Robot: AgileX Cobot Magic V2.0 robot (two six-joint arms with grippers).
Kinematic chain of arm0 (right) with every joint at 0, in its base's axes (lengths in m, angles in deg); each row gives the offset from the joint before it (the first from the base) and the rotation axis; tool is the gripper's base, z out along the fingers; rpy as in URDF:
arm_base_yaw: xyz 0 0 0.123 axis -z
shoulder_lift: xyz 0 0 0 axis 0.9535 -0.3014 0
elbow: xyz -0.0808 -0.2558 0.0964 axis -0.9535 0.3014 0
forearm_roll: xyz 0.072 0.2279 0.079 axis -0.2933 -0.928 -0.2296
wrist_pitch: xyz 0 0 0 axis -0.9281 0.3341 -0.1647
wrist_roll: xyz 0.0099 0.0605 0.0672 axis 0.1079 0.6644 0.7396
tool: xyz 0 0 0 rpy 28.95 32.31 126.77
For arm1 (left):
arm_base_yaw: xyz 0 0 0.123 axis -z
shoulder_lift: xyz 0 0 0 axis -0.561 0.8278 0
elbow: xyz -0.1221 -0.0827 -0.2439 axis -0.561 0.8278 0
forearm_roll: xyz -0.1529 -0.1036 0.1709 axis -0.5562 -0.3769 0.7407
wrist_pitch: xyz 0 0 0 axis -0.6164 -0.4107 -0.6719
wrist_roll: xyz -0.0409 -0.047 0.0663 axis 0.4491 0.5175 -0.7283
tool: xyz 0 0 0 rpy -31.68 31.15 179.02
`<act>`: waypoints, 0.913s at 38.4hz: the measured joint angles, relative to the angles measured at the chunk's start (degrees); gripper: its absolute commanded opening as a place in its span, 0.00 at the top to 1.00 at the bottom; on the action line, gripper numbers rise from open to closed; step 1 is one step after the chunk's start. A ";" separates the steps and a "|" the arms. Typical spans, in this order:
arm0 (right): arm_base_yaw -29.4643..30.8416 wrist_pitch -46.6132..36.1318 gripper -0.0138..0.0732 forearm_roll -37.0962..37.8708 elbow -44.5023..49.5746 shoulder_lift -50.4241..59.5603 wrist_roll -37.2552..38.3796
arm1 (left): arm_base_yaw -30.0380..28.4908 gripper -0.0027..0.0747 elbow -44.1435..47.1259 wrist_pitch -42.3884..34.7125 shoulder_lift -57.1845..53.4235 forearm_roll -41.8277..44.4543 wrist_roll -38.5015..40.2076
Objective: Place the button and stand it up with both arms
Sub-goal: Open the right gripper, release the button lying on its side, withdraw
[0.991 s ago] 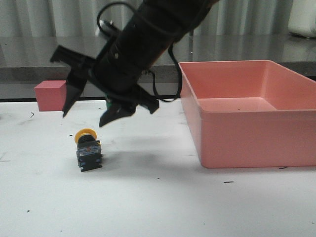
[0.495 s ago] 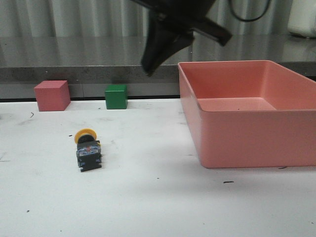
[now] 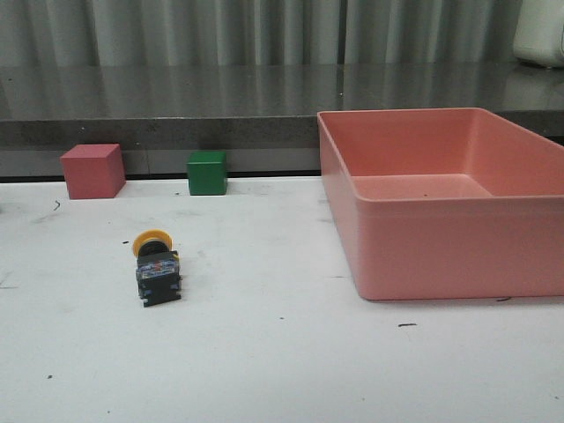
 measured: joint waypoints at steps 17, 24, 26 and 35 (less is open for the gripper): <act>0.00 -5.40 0.92 1.05 15.27 34.05 0.00 | 0.00 0.19 0.00 -1.75 0.00 -0.12 0.00; 0.00 -5.48 0.92 1.17 15.40 34.33 0.00 | 0.19 0.19 -0.26 -2.27 3.23 -0.25 0.00; 0.00 -5.48 0.92 1.17 15.40 34.33 0.00 | 0.89 0.19 -1.01 -2.27 5.87 -0.64 0.00; 0.00 -5.53 0.92 1.17 15.40 34.33 0.00 | 9.70 0.19 -7.92 -0.02 19.56 -5.53 0.00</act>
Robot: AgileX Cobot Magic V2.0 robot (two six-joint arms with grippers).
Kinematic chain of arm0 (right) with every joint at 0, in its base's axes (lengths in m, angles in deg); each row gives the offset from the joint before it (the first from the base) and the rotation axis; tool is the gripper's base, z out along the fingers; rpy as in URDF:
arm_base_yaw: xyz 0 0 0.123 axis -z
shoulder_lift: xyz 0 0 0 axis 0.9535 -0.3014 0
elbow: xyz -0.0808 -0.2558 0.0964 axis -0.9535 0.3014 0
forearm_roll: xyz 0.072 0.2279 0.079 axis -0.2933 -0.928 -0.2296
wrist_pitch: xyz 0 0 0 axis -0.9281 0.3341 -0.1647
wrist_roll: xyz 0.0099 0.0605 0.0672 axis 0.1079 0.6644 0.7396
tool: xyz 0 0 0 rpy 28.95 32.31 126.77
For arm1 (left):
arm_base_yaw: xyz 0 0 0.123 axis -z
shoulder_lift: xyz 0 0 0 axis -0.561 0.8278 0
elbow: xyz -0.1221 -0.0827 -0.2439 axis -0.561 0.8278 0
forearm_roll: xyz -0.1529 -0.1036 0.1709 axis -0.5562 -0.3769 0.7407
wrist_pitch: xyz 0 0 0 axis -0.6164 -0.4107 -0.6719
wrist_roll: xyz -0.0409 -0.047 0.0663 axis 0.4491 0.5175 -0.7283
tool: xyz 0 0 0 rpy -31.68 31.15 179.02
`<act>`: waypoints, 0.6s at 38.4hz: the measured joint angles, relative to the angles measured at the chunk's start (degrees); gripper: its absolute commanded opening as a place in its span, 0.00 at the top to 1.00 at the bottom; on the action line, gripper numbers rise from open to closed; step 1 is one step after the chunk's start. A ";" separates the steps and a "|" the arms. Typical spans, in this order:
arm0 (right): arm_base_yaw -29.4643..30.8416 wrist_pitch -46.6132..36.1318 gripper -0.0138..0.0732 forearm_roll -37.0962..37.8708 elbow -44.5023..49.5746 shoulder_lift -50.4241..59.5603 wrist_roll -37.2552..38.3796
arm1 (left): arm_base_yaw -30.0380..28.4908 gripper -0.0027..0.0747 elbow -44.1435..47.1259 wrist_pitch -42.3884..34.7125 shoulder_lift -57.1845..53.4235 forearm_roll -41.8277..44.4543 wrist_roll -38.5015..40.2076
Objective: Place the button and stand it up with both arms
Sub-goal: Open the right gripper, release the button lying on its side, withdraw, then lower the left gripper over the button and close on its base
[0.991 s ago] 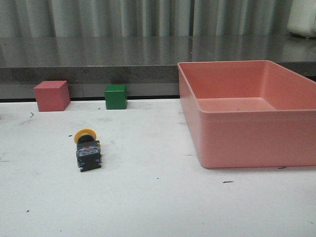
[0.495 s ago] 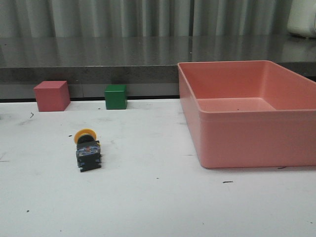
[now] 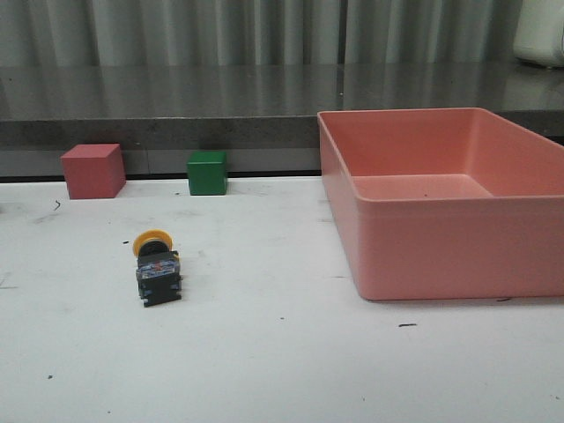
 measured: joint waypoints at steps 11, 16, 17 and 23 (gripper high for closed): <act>0.00 -0.09 0.92 0.00 0.00 0.00 0.00 | 9.03 0.19 -15.89 16.58 21.37 -5.14 0.00; 0.00 -0.09 0.92 0.00 0.00 0.00 0.00 | 9.35 0.19 -24.02 26.87 31.97 -8.65 0.00; 0.00 -0.09 0.92 0.00 0.00 0.00 0.00 | 9.46 0.19 -25.30 28.97 34.35 -8.90 0.00; 0.00 -0.09 0.92 0.00 0.00 0.00 0.00 | 9.44 0.19 -34.33 38.01 46.49 -10.28 0.43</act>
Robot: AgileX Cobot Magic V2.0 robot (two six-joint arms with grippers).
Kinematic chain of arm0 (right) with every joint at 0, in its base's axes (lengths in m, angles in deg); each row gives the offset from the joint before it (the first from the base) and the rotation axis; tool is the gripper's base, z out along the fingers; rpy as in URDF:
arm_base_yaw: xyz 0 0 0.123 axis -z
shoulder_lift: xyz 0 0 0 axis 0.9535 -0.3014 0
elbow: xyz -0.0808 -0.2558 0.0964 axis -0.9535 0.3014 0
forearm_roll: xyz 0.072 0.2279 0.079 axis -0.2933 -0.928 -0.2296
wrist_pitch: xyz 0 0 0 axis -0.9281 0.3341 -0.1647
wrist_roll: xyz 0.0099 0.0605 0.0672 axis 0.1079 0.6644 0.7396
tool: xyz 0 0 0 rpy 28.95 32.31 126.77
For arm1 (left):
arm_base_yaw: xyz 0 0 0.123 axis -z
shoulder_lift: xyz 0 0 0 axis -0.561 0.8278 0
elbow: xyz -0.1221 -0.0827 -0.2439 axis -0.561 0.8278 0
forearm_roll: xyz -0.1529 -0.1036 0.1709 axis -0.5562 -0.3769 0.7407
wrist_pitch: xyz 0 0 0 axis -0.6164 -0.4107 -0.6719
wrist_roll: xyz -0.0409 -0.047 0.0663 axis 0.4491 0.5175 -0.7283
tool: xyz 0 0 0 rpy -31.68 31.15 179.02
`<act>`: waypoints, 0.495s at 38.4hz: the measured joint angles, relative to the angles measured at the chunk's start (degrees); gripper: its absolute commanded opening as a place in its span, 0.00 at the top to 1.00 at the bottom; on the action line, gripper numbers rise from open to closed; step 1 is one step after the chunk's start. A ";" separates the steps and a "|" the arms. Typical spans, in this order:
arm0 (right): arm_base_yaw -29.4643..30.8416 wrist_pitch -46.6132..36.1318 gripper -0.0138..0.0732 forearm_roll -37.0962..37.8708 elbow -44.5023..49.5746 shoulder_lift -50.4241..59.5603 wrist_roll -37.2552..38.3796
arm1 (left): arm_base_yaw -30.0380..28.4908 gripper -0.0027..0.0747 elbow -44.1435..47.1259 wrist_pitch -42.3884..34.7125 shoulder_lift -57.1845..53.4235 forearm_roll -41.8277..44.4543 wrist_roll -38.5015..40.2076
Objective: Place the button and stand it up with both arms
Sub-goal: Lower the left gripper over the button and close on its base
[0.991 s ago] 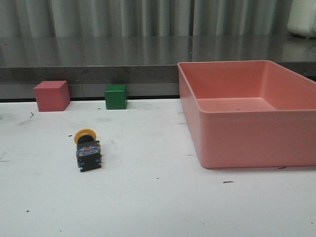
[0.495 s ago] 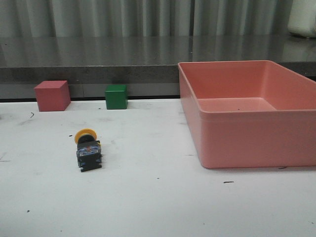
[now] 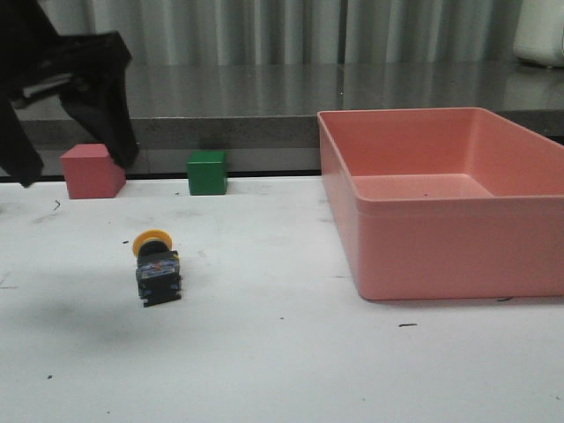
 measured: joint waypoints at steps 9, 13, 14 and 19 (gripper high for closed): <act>0.00 0.00 0.92 0.00 0.00 0.00 0.00 | 0.00 0.19 -10.82 4.68 14.25 -3.07 2.92; 0.00 0.00 0.92 0.00 0.00 0.00 -0.10 | 0.00 0.19 -15.42 7.44 19.34 -3.34 4.74; 0.00 0.00 0.92 0.00 0.00 0.00 -0.10 | 0.00 0.19 -16.32 8.40 20.73 -3.34 5.14; 0.00 0.00 0.92 0.00 0.00 0.00 -0.10 | 0.00 0.19 -20.88 12.00 25.63 -3.34 7.08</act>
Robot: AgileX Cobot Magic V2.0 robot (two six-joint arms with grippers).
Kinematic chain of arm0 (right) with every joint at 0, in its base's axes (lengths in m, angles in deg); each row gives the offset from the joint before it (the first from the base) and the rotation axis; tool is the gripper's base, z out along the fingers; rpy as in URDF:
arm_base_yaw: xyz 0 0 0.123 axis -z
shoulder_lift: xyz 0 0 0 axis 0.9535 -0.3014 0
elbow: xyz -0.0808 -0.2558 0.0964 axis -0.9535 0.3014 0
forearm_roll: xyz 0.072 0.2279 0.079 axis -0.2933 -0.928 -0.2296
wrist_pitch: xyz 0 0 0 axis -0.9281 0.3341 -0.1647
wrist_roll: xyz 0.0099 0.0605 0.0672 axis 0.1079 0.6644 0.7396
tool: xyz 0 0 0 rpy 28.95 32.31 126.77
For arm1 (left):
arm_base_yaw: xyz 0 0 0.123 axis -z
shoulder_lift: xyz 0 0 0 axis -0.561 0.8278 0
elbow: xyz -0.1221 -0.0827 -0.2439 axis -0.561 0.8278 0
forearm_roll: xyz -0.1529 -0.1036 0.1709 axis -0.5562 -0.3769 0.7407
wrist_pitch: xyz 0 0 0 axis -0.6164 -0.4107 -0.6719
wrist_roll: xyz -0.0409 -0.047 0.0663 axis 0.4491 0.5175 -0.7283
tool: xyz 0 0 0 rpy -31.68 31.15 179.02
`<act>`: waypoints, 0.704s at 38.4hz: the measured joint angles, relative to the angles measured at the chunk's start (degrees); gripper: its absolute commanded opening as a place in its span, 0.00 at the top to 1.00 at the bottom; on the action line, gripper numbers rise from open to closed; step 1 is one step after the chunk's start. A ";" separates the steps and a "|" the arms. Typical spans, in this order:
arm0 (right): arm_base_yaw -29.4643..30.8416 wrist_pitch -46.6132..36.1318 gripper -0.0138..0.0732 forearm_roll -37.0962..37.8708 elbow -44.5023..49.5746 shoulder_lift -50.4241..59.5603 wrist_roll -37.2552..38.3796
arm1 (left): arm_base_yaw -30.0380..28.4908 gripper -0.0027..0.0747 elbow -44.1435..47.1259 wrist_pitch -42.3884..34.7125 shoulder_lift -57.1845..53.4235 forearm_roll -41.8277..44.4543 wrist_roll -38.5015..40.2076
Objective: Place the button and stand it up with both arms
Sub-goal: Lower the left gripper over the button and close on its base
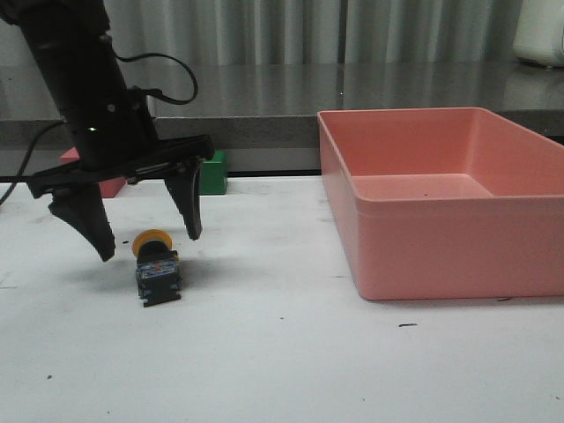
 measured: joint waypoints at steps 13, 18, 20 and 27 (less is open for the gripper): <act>0.00 0.00 0.92 0.00 0.00 0.00 0.00 | 0.00 0.41 -6.09 2.95 6.00 0.00 1.61; 0.00 0.00 0.92 0.00 0.00 0.00 0.00 | 0.00 0.55 -6.45 3.20 6.48 0.12 1.71; 0.00 0.00 0.92 0.00 0.00 0.00 0.00 | 0.00 0.61 -6.56 3.29 6.57 0.20 1.71; 0.00 0.00 0.92 0.00 0.00 0.00 0.00 | 0.00 0.74 -8.03 4.21 6.86 0.37 1.71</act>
